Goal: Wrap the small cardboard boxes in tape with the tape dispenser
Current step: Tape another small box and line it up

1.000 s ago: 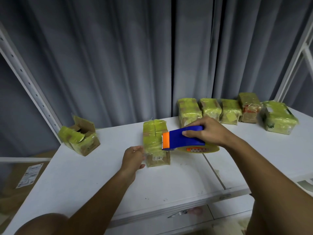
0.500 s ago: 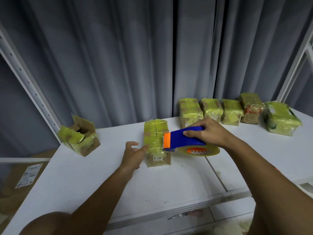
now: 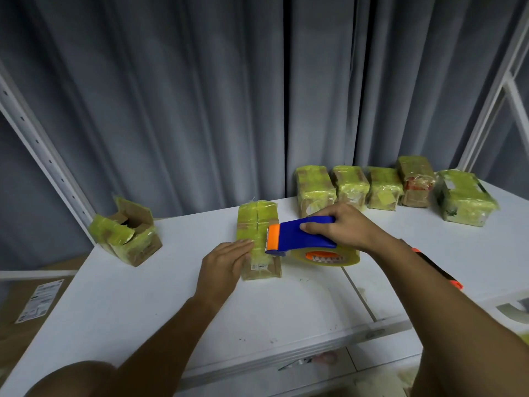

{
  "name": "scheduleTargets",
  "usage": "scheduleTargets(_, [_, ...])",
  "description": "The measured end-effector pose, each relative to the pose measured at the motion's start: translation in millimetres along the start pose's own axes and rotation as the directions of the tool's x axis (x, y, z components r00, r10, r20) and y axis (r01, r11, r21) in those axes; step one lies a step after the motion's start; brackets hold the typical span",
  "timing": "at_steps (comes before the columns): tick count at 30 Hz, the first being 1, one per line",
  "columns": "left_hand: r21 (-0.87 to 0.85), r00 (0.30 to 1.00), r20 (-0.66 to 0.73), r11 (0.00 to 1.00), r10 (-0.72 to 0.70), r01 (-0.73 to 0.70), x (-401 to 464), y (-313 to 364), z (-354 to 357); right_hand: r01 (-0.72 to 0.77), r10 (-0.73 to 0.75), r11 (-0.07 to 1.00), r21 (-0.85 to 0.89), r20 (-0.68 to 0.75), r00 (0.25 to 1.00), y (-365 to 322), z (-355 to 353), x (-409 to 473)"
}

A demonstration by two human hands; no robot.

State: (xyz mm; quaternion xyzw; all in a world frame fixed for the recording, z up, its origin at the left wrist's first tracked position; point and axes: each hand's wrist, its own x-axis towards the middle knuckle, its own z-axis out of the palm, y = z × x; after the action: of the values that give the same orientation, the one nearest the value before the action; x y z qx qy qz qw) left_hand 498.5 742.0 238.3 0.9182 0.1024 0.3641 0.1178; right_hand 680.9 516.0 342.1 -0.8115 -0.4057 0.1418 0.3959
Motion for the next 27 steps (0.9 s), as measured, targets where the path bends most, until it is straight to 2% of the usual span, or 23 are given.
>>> scheduleTargets(7, [-0.088, 0.994, 0.067, 0.992, -0.085, 0.091, 7.7, -13.2, -2.8, -0.011, 0.011, 1.000, -0.008, 0.053, 0.999, 2.7, -1.0, -3.0])
scheduleTargets(12, [-0.174, 0.982, 0.049, 0.967, -0.180, 0.186, 10.7, -15.1, -11.6, -0.025, 0.024, 0.999, 0.026, 0.040, 0.999, 7.9, -13.8, -5.8])
scheduleTargets(21, [-0.136, 0.958, 0.111, 0.950, -0.266, 0.280, 13.6, -9.9, -13.2, -0.095, 0.091, 0.994, 0.048, 0.081, 0.993, 16.2, -20.3, -10.0])
scheduleTargets(27, [-0.121, 0.952, 0.125, 0.948, -0.279, 0.294, 16.7, -11.0, -11.6, -0.095, 0.089, 0.993, 0.067, 0.097, 0.991, 18.3, -21.8, -12.2])
